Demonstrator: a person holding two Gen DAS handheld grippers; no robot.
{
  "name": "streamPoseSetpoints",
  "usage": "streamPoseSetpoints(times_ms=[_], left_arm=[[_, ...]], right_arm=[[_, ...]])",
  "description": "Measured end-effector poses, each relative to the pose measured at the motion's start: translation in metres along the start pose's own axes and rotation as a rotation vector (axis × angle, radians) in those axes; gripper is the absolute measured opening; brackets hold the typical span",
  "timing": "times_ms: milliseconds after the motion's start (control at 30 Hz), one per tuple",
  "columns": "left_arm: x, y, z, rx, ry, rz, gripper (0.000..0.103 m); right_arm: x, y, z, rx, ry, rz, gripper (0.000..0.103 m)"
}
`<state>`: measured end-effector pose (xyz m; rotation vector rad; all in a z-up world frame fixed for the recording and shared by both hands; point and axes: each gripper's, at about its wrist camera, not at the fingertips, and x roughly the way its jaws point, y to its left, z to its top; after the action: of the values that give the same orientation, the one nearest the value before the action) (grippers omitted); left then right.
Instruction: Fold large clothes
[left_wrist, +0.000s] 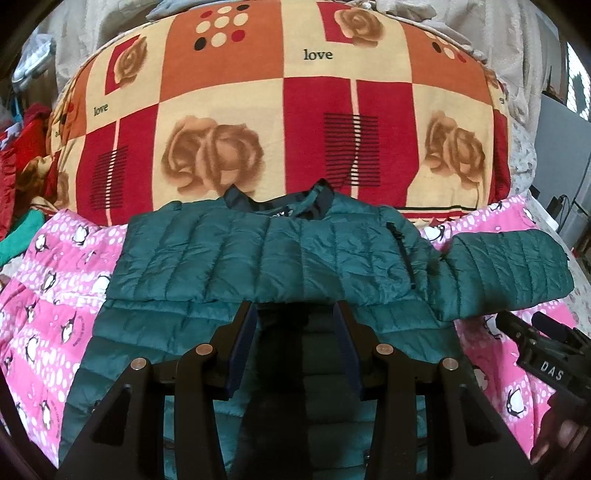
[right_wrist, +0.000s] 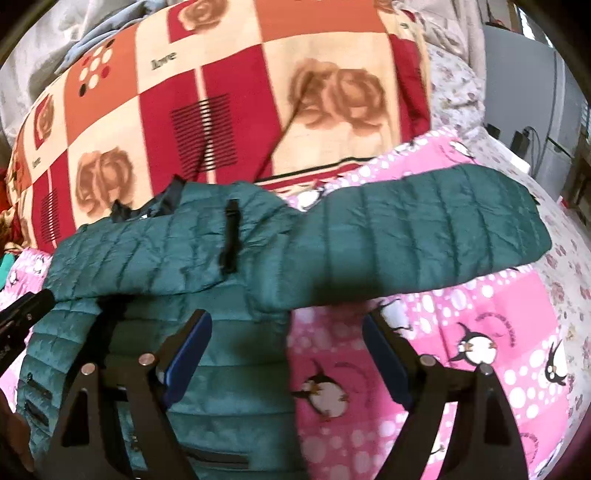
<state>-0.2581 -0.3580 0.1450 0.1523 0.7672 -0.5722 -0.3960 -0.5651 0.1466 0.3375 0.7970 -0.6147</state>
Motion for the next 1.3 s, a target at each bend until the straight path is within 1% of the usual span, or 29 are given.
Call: streamPoseSetpoints(times_ms=[333,633,767,900,1100,1300], left_arm=[[0.007,-0.011,0.002,-0.003,0.006,-0.002,0.017],[0.013,-0.001,0.005,-0.052,0.02,-0.017,0.017],[0.014,0.004,0.003,-0.062,0.021,-0.018,0.017],[0.017,0.008,0.002,-0.068,0.029,-0.021,0.017],[0.017,0.014,0.002,-0.053,0.011,-0.01,0.017],[0.02,0.032,0.0,-0.049,0.014,0.013,0.017]], right_arm=[[0.007,-0.037,0.01,0.043,0.001,-0.056,0.087],[0.015,-0.061,0.018,0.066,0.002,-0.096,0.087],[0.021,-0.079,0.024,0.096,0.0,-0.124,0.087],[0.025,-0.101,0.03,0.136,-0.023,-0.168,0.087],[0.033,-0.148,0.044,0.258,-0.049,-0.231,0.088],[0.031,-0.208,0.052,0.43,-0.093,-0.308,0.09]])
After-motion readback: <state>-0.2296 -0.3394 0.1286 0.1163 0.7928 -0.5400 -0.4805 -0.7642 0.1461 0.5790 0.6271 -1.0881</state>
